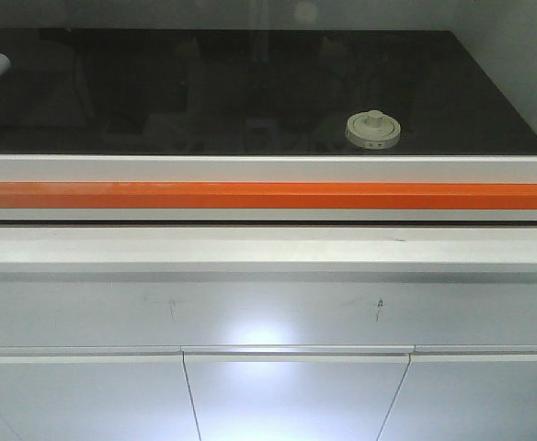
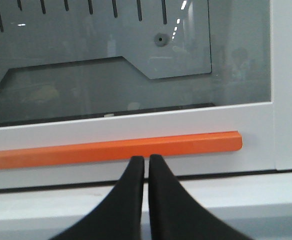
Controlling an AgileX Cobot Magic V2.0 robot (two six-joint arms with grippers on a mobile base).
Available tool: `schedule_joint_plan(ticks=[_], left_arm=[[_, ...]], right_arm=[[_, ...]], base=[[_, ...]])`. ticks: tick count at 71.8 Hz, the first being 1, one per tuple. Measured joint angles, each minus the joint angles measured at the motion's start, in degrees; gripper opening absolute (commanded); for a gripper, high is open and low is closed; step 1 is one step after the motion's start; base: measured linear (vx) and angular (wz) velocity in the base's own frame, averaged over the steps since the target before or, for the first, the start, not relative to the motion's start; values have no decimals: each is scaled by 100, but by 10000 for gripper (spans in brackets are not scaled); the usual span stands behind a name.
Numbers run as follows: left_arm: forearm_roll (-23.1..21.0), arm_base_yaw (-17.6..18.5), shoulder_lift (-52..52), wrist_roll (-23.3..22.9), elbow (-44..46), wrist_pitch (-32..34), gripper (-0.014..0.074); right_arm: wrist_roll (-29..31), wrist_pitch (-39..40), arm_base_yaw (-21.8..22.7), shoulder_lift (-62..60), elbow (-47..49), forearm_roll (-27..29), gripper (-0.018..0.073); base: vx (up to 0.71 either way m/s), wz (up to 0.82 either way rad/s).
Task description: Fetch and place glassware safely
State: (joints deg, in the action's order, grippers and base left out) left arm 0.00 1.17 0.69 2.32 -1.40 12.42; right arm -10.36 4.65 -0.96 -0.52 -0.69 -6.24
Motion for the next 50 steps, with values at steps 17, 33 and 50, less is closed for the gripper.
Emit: schedule_joint_plan(ticks=[17, 33, 50], left_arm=[[0, 0, -1118, 0, 1707, 232, -7], [0, 0, -3019, 0, 3963, 374, -7], [0, 0, -4305, 0, 4864, 475, -7]], right_arm=[[181, -13, 0, 673, 1716, 0, -4], [347, -2, 0, 2266, 3433, 0, -4], [363, 155, 0, 3821, 4495, 0, -4]], base=[[0, 0], [0, 0], [0, 0]])
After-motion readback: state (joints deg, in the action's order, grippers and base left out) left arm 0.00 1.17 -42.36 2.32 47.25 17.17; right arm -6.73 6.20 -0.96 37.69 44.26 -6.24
